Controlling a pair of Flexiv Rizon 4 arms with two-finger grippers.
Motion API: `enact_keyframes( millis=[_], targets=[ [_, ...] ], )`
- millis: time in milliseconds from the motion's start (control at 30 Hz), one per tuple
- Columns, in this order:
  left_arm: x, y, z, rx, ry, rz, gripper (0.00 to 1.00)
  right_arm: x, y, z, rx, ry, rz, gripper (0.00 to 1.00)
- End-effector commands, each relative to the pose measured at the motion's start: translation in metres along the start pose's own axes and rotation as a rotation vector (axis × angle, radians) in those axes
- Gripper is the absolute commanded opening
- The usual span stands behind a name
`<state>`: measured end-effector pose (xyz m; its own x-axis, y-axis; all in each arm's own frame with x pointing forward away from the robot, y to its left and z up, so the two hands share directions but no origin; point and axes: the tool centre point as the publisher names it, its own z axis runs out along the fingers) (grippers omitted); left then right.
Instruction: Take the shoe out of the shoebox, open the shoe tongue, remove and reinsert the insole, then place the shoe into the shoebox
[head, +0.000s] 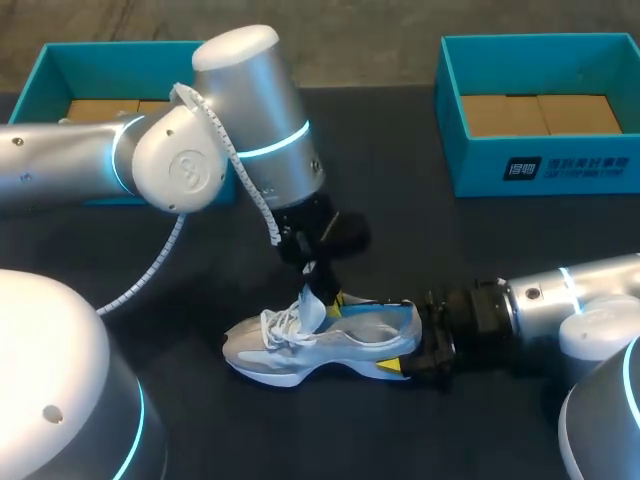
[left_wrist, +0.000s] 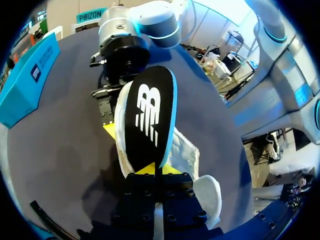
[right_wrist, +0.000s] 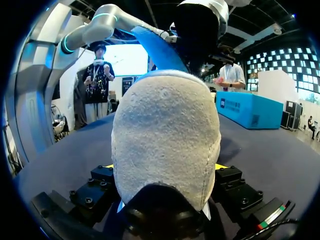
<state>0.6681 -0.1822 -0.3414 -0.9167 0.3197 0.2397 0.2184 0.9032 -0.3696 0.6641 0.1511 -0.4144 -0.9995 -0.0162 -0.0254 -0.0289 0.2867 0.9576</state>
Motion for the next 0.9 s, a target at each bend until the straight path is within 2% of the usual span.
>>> enact_keyframes(
  millis=[33,233,267,300,333,500,600,900],
  targets=[
    [0.001,-0.003,0.003,-0.014,-0.025,-0.026,0.0,0.001,0.0,0.0,0.003,-0.001,0.0,0.0],
    [0.001,-0.004,0.003,-0.014,-0.031,-0.028,0.02,0.001,0.0,0.0,0.003,-0.001,0.0,0.0],
    [0.001,-0.005,0.002,-0.012,-0.033,-0.024,0.11,0.001,0.0,0.0,0.003,-0.001,0.0,0.0],
    [0.002,-0.005,0.001,-0.008,-0.034,-0.019,0.25,0.001,0.0,0.0,0.003,-0.001,0.0,0.0],
    [0.002,-0.005,0.0,-0.006,-0.036,-0.017,0.33,0.001,0.0,0.0,0.003,-0.001,0.0,0.0],
    [0.004,-0.008,-0.005,0.002,-0.053,0.001,0.45,0.001,0.0,0.0,0.003,-0.001,0.0,0.0],
    [0.006,-0.011,-0.009,0.002,-0.061,0.017,0.49,0.001,0.0,0.0,0.003,-0.001,0.0,0.0],
    [0.01,-0.019,-0.016,0.011,-0.065,0.066,0.45,0.001,0.0,0.0,0.003,-0.001,0.0,0.0]
  ],
)
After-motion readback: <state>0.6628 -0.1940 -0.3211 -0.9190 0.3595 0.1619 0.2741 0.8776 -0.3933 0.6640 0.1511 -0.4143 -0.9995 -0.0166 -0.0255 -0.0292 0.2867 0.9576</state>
